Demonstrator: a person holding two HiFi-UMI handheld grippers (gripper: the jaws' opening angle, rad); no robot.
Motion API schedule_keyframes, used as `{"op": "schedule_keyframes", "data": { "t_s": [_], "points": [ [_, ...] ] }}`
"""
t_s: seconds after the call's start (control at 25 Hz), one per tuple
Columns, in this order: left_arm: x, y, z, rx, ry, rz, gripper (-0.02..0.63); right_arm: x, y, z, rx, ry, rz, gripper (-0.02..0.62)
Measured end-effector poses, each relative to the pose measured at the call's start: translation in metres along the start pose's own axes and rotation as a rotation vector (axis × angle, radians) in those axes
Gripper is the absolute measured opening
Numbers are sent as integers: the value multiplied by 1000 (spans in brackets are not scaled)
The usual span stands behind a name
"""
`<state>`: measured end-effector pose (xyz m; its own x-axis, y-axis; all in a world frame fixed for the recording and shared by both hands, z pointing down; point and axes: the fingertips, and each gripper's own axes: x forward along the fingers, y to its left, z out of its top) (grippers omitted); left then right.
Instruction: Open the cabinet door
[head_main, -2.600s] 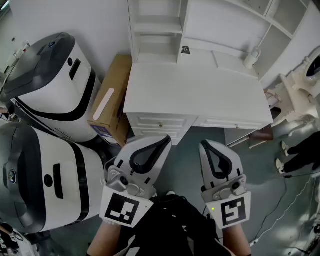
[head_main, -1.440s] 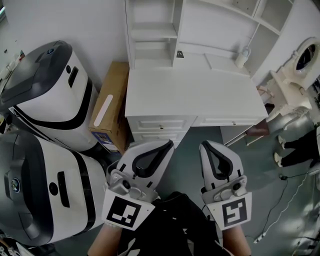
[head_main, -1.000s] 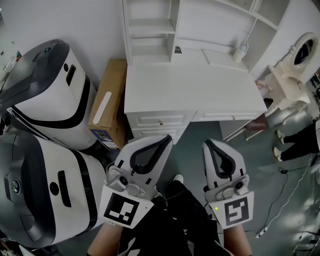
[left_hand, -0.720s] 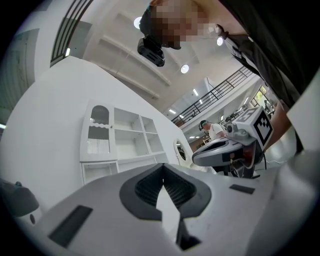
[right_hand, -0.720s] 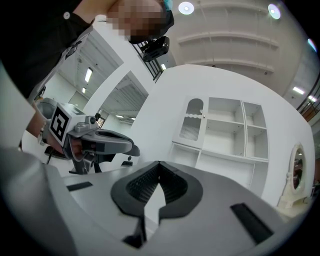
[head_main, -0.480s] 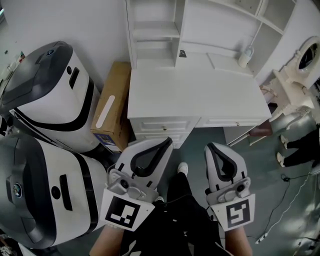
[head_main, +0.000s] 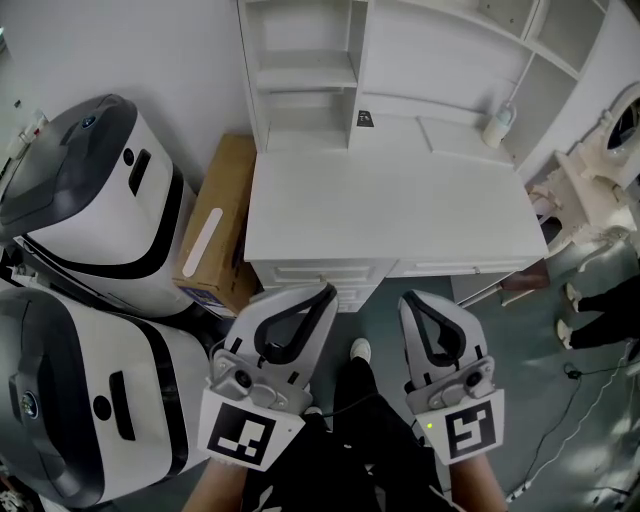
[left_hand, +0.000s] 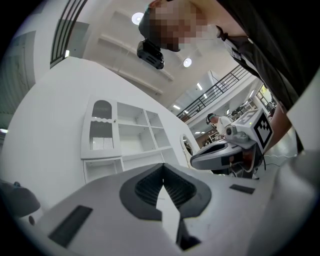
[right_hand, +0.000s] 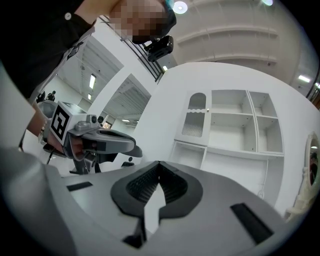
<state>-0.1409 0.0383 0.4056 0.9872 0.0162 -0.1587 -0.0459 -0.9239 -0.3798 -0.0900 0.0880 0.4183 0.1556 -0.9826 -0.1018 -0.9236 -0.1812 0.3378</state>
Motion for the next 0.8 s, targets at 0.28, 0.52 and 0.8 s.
{"op": "schedule_keyframes", "data": {
  "t_s": [0.28, 0.52, 0.8],
  "points": [
    [53, 13, -15, 2, 15, 28, -2, 28, -48, -22, -3, 1, 28, -5],
    [106, 27, -27, 7, 31, 56, -2, 57, -93, -36, -1, -17, 70, -5],
    [160, 47, -42, 21, 65, 98, -2, 85, -147, -57, 17, -18, 105, -5]
  ]
}}
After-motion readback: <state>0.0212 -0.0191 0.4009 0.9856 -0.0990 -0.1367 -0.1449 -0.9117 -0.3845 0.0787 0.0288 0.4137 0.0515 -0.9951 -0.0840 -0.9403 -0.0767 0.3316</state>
